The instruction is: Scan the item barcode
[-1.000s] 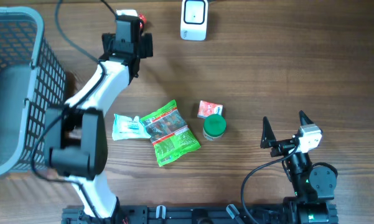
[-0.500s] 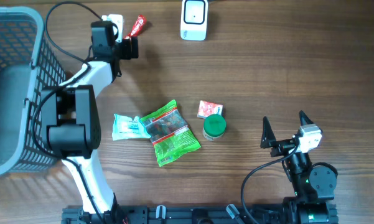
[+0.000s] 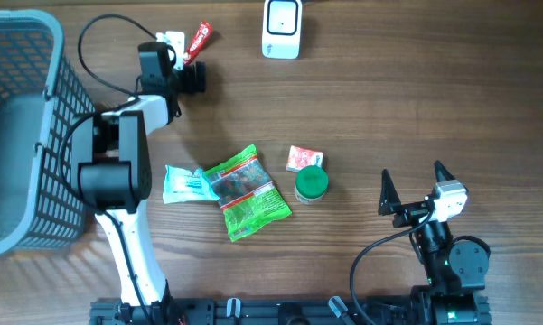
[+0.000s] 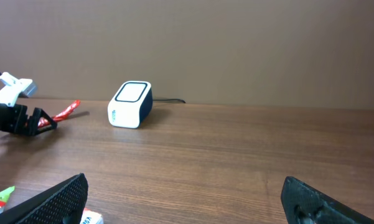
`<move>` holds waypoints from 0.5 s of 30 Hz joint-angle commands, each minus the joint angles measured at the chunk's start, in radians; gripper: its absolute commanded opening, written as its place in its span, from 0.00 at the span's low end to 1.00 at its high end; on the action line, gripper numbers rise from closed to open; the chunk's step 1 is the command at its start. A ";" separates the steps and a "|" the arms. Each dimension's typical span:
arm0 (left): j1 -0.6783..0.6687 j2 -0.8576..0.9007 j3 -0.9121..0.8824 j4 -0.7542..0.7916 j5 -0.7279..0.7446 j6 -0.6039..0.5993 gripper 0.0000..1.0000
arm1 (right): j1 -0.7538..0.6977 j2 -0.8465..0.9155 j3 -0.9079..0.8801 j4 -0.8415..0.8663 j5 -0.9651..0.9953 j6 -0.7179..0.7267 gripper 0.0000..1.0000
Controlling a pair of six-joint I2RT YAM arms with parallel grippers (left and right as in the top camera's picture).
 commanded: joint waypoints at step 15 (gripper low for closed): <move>-0.016 0.018 -0.002 -0.108 -0.169 0.031 0.04 | 0.005 -0.001 -0.001 0.004 -0.013 0.013 1.00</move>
